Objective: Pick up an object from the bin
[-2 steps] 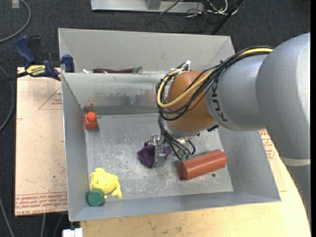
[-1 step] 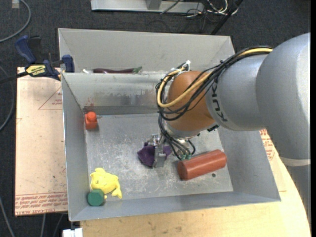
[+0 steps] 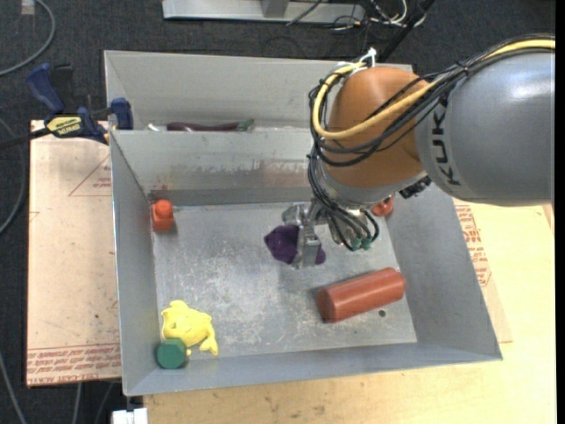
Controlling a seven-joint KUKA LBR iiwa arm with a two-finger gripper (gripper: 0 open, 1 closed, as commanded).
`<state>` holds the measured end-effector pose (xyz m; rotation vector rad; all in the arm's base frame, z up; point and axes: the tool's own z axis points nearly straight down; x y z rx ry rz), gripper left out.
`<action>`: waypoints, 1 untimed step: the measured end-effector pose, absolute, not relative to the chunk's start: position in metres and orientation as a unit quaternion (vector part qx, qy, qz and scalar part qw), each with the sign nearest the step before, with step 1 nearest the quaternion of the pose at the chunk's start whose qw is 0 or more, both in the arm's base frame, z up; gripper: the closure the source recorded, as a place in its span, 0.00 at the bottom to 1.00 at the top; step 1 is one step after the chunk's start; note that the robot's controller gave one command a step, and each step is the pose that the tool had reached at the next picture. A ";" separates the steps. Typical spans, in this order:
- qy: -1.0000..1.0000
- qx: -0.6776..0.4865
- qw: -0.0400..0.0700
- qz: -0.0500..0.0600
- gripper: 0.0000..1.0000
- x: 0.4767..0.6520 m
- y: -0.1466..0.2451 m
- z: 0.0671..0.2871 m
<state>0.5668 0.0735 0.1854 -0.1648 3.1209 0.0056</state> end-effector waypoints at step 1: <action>0.999 -0.053 0.008 0.002 1.00 0.567 0.073 0.185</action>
Offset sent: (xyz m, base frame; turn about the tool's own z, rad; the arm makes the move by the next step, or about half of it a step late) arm -0.0055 -0.0002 0.1344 0.0988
